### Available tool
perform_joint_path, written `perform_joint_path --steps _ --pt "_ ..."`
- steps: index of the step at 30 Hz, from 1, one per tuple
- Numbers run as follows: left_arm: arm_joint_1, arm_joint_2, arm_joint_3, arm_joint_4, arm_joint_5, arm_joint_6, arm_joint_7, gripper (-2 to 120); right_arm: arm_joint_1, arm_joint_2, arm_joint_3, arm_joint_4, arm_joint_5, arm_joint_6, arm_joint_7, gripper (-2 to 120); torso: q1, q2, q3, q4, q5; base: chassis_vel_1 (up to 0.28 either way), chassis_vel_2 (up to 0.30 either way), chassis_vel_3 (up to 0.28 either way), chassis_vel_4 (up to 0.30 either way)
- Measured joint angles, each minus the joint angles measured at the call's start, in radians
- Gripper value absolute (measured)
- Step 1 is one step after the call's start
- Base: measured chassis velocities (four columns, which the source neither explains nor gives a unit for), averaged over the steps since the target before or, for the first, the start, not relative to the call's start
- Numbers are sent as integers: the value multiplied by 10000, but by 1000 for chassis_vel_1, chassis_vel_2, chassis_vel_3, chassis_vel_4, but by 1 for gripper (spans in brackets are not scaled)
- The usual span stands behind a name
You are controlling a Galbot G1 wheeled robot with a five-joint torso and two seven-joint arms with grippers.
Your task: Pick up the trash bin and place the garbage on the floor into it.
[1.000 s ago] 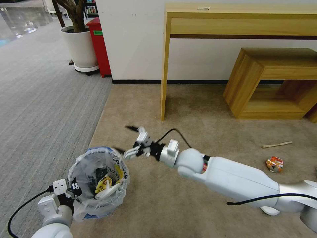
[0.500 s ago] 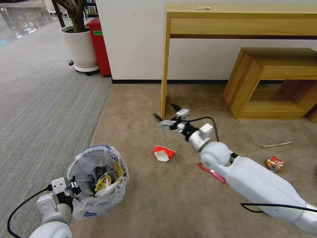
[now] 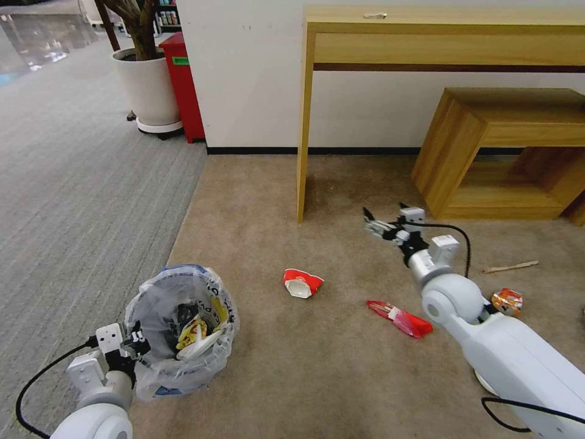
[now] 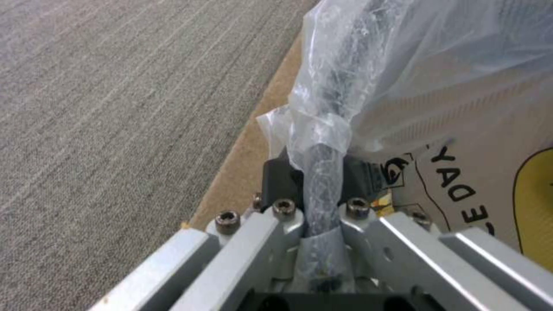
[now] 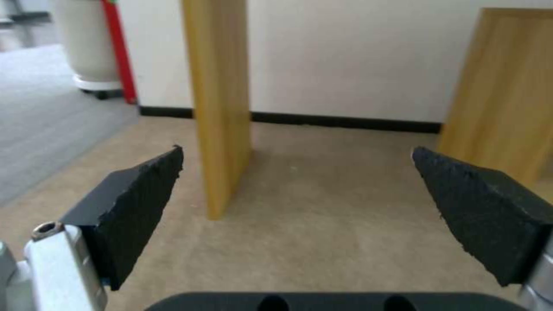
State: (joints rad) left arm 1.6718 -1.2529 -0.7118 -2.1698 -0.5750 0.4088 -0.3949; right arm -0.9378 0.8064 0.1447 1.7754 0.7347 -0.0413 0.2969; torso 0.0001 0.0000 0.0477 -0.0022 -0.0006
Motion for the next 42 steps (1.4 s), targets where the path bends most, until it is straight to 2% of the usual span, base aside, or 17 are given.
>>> perform_joint_path --steps 5,8,15,22,36,40,42 --pt "6 124 -17 -19 -98 -15 5 0 -654 -18 620 72 -377 446 -164 100 0 0 0 1 -1 0 0 0 0" --pt "-22 215 -45 -20 -194 -27 11 0 -1025 -29 1022 265 -402 411 -58 100 0 0 0 1 -1 0 0 0 0" --pt "-207 473 -52 -16 -457 -21 4 0 -2571 -96 2503 446 -1198 958 -159 100 0 0 0 0 -1 0 0 0 0" --pt "-312 578 -5 115 -557 -15 -9 0 -3520 -75 3248 507 -1484 1187 -227 99 -1 0 0 0 -2 0 0 0 0" --pt "-367 680 -118 212 -697 -27 -7 0 -3835 388 3247 484 -2157 911 -454 100 0 0 0 0 -2 0 0 0 0" --pt "-360 690 -138 225 -711 -33 -9 0 -3761 426 3183 411 -2256 901 -449 99 0 0 0 1 -2 0 0 0 0" --pt "-352 690 -138 233 -716 -41 -9 0 -3716 443 3145 376 -2305 885 -444 92 0 0 1 0 -2 0 0 0 0"
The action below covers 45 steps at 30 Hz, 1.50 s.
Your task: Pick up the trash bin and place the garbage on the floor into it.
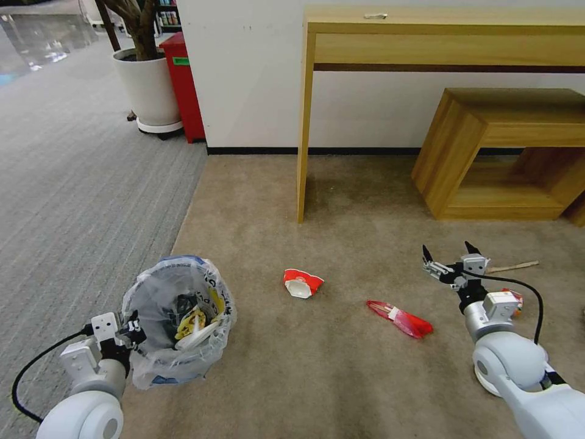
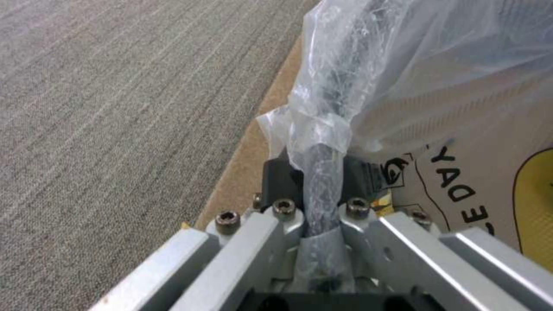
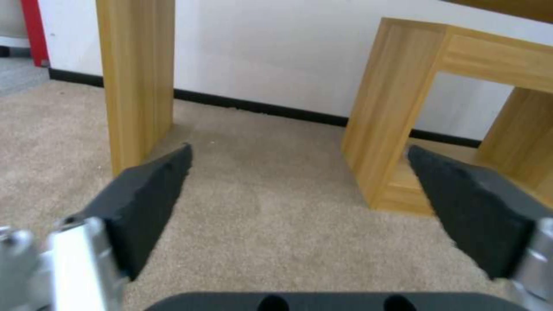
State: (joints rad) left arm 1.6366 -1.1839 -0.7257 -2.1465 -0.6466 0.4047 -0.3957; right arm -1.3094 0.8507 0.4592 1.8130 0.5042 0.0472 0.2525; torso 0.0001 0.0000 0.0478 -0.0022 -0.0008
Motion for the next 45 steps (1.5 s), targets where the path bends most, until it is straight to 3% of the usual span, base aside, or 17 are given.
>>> perform_joint_path --steps 23,45 --pt "114 -172 -17 -32 77 -95 0 0 238 27 -187 -129 -303 203 -146 75 0 0 0 0 0 -15 17 18 -18" --pt "161 -281 -41 -75 153 -126 10 0 335 29 -276 -239 -356 389 -177 72 0 0 0 -1 0 -24 38 29 -28"
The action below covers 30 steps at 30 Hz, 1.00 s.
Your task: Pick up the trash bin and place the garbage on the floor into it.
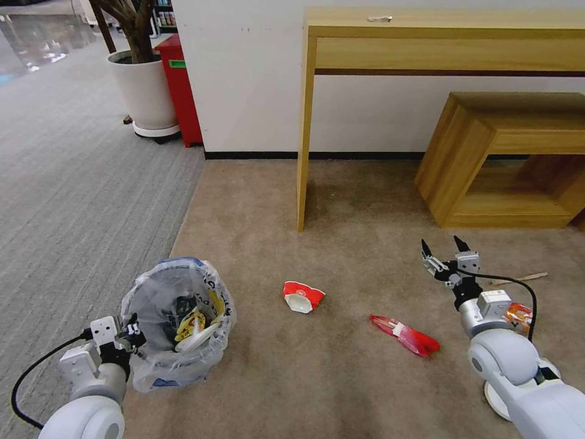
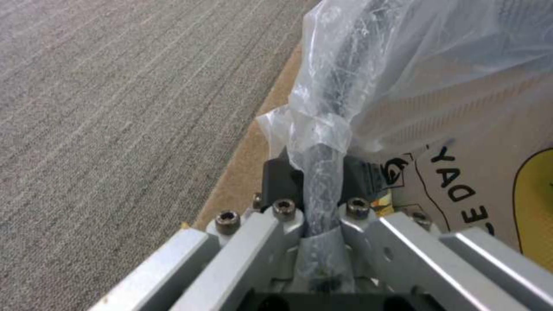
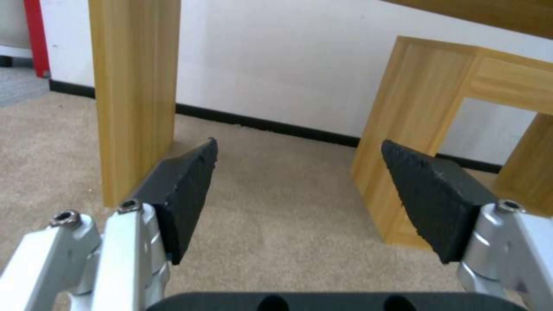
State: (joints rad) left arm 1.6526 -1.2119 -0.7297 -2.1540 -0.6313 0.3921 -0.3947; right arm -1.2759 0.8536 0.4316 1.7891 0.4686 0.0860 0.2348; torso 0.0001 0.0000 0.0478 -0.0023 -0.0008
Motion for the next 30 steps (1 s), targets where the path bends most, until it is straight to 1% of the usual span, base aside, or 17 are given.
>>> perform_joint_path --steps 13,30 --pt "6 -14 -10 -21 18 -5 1 0 19 7 -10 -48 -78 85 -45 69 0 0 0 0 0 -51 52 46 -51" --pt "1 33 -26 -42 -1 -6 -3 0 76 32 -47 -82 -148 115 -54 69 0 0 0 1 0 -48 51 48 -53"
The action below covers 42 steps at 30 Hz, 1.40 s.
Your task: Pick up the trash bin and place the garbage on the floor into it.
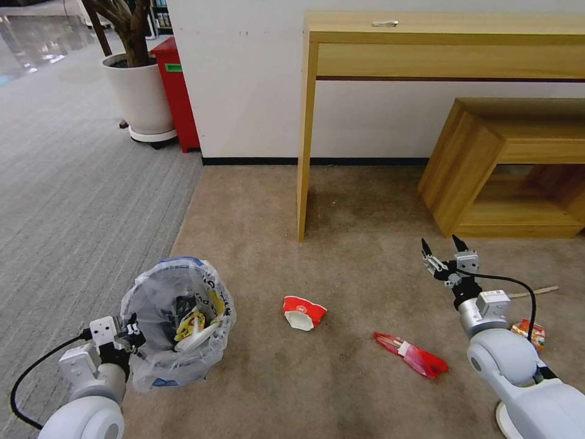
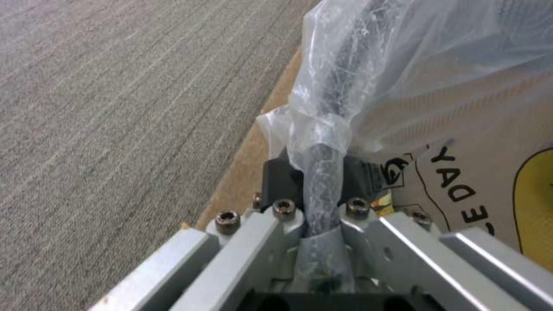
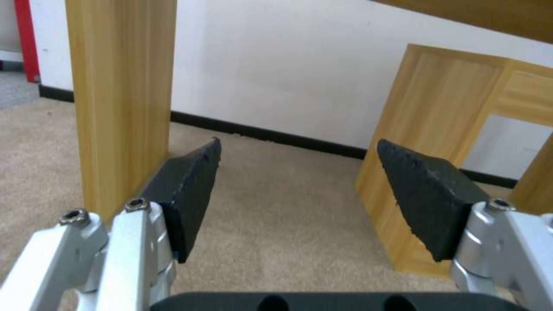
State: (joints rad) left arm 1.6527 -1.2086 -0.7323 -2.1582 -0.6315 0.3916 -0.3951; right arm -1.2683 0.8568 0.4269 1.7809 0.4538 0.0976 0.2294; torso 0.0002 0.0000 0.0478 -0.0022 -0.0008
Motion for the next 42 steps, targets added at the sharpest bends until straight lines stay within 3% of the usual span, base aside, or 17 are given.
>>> perform_joint_path --steps 30,33,42 --pt "-31 -18 7 33 -15 25 -15 0 142 40 -229 -168 -47 113 20 70 0 0 0 0 0 -57 57 55 -57" --pt "-53 -27 9 68 -13 25 -16 0 144 41 -285 -152 41 98 45 73 0 0 0 -1 0 -63 74 44 -73" --pt "-155 -30 32 229 -16 26 -15 0 611 2 -972 -157 181 -46 133 98 0 0 0 -1 -1 -30 19 30 -30"
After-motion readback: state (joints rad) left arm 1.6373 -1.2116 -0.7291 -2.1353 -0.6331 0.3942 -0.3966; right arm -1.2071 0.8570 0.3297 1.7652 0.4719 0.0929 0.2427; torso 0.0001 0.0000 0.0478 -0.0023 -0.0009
